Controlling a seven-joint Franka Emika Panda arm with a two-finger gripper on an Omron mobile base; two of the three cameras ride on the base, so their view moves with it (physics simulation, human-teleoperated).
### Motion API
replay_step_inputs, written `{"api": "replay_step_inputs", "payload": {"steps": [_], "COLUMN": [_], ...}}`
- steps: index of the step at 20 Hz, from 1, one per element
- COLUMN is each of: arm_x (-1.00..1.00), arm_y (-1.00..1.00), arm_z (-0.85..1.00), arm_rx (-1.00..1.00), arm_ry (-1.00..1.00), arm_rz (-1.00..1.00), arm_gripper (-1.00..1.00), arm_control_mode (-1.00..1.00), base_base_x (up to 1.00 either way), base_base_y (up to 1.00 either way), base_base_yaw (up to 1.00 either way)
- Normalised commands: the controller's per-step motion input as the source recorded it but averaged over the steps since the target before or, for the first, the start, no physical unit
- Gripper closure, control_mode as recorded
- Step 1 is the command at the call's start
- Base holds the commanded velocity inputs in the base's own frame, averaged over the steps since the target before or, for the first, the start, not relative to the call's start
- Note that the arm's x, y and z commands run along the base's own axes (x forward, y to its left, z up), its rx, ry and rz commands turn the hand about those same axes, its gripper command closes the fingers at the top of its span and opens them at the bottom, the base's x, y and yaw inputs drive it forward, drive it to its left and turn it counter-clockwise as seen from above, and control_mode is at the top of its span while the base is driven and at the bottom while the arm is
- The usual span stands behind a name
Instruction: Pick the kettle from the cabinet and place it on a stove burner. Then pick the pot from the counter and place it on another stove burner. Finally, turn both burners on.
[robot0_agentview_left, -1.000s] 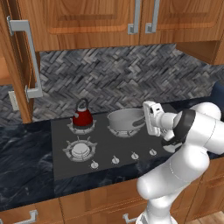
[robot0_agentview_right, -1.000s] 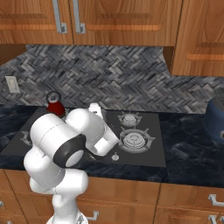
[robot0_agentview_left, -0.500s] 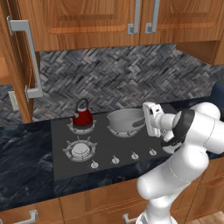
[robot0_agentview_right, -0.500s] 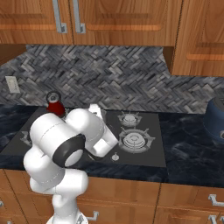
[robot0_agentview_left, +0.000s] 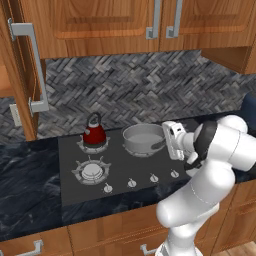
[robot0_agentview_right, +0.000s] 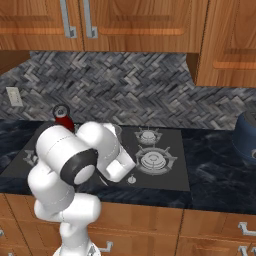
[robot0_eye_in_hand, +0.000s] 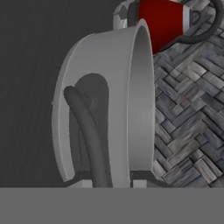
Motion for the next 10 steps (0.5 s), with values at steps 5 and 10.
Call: {"api": "replay_step_inputs", "payload": {"steps": [5,10], "arm_x": [0.19,0.11], "arm_y": [-0.01,0.0], "arm_z": [-0.33,-0.3], "arm_rx": [0.0,0.0], "arm_ry": [0.0,0.0], "arm_rz": [0.06,0.06], "arm_gripper": [1.0,1.0], "arm_control_mode": [-1.0,-1.0], "base_base_x": [0.0,0.0], "base_base_y": [0.0,0.0], "base_base_yaw": [0.0,0.0]}}
